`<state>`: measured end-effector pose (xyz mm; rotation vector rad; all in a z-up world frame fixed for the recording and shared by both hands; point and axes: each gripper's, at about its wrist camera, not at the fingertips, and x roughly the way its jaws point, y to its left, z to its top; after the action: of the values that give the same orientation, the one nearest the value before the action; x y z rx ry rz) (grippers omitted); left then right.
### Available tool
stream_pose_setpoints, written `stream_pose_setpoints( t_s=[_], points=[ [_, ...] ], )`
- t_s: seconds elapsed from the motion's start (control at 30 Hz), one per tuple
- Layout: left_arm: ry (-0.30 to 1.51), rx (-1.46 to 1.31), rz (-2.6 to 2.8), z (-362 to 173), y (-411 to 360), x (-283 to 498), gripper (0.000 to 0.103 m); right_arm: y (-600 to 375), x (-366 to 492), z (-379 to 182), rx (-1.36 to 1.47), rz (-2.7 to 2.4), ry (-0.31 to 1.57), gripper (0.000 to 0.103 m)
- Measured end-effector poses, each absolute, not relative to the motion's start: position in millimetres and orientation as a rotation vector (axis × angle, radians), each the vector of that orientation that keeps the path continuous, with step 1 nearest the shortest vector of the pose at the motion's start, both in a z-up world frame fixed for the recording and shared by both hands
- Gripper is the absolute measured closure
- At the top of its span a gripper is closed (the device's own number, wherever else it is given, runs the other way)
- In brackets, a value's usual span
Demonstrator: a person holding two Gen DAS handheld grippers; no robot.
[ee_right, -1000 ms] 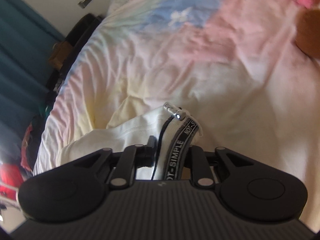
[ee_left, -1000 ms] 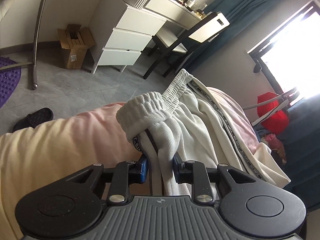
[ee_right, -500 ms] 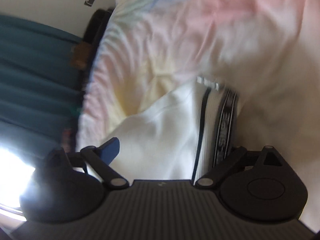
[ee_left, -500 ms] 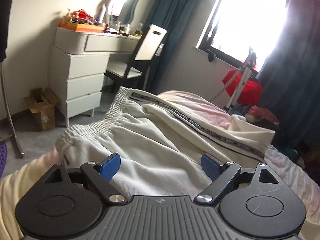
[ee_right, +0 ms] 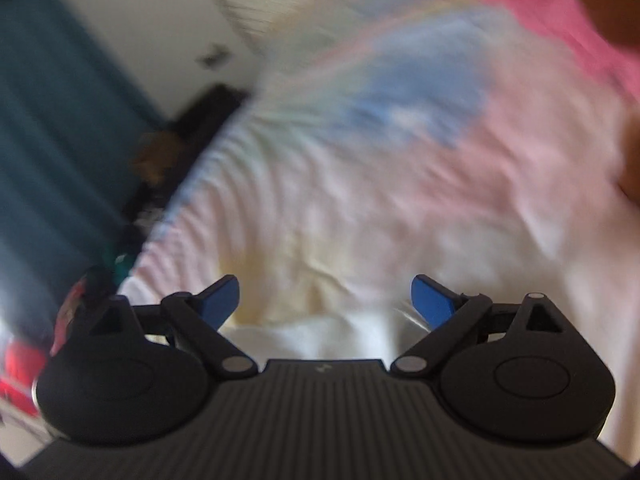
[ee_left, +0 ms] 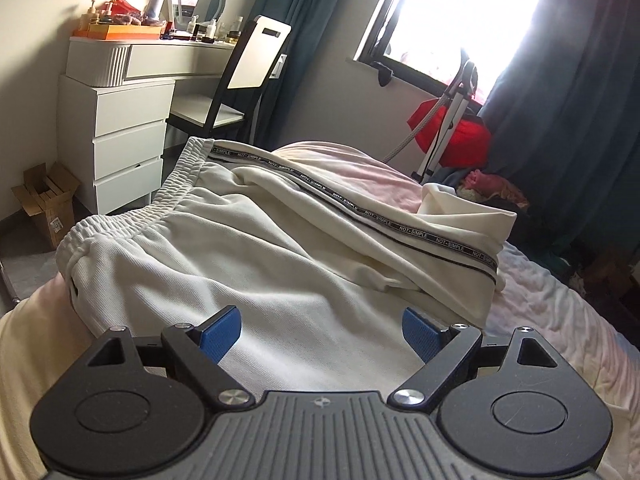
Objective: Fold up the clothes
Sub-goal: 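Open the right tool and move both tools back over the folded sweatpants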
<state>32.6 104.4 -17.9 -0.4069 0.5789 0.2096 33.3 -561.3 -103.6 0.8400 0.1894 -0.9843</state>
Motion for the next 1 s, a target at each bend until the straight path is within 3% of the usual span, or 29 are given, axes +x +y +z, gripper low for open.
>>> stream_pose_setpoints(
  t_s=[0.1,0.23,0.53,0.63,0.7,0.73,0.8,1.0],
  points=[
    [0.586,-0.391,0.206,-18,102,32,0.014,-555,81,-99,0.586,-0.823,0.238,0.009],
    [0.605,-0.358,0.207,-24,93,37,0.014,-562,130,-123,0.57,-0.694,0.395,0.019],
    [0.669,-0.215,0.139,-43,54,58,0.014,-540,175,-161,0.394,-0.669,0.615,0.018],
    [0.676,-0.182,0.093,-46,43,63,0.014,-532,179,-157,0.337,-0.636,0.645,0.036],
    [0.673,-0.177,0.071,-46,39,64,0.014,-528,177,-152,0.303,-0.655,0.645,0.067],
    [0.672,-0.179,0.064,-45,38,64,0.014,-528,175,-149,0.303,-0.662,0.629,0.069],
    [0.67,-0.178,0.057,-46,36,63,0.014,-526,172,-143,0.3,-0.688,0.59,0.086],
    [0.674,-0.151,0.063,-49,32,65,0.014,-536,167,-146,0.3,-0.778,0.522,0.09]
  ],
)
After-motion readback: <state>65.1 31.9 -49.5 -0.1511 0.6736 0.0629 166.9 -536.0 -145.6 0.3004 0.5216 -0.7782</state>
